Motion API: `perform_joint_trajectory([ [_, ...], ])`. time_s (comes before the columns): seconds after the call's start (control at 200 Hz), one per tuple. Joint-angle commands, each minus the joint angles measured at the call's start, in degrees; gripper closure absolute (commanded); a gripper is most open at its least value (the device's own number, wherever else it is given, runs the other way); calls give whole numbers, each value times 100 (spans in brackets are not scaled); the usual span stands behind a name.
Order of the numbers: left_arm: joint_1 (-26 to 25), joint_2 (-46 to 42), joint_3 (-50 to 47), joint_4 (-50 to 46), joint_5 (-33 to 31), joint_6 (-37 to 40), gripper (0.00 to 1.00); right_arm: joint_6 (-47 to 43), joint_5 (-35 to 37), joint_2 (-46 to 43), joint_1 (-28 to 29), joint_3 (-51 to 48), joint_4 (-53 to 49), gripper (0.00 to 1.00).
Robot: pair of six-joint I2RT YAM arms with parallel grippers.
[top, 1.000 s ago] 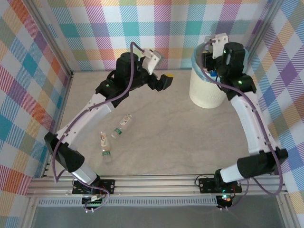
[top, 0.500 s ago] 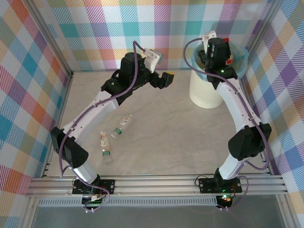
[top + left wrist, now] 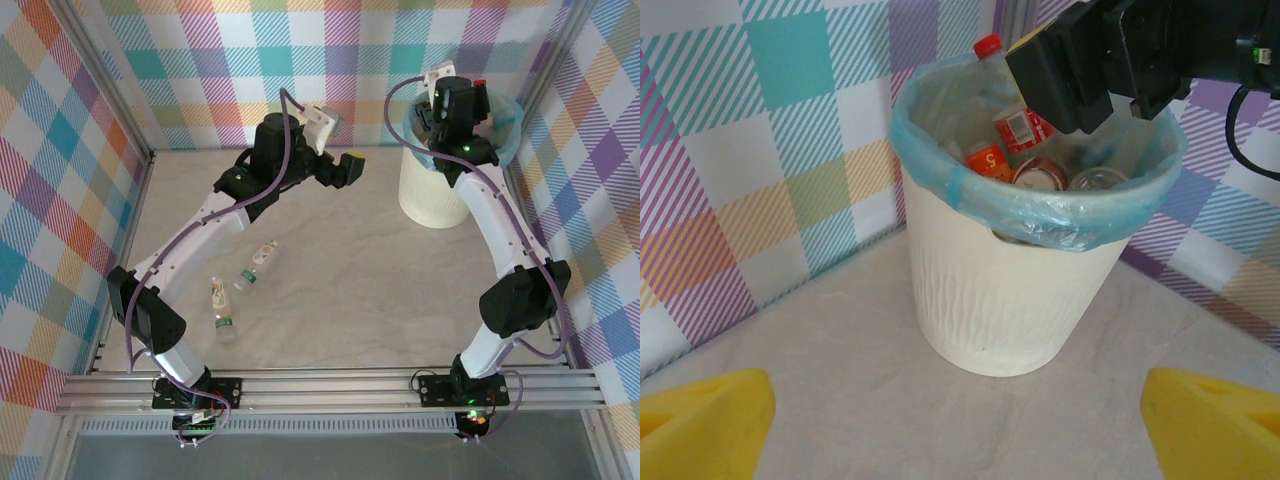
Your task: Put the plastic bottles in the bin
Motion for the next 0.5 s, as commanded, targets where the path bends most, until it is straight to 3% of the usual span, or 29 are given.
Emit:
perform_joint_trajectory([
  [0.0, 79, -181, -59, 134, -76, -134, 6, 175, 59, 110, 163, 274, -274, 13],
  [0.13, 144, -214, -78, 55, -156, -245, 6, 77, -86, 93, 453, 341, -324, 13],
  [0.31, 310, -444, -289, -55, -275, -492, 6, 510, -917, -142, 848, 559, -630, 16],
  [0.495, 586, -893, -700, -692, -637, -725, 6, 932, -2453, -261, 1268, 733, -1096, 20],
])
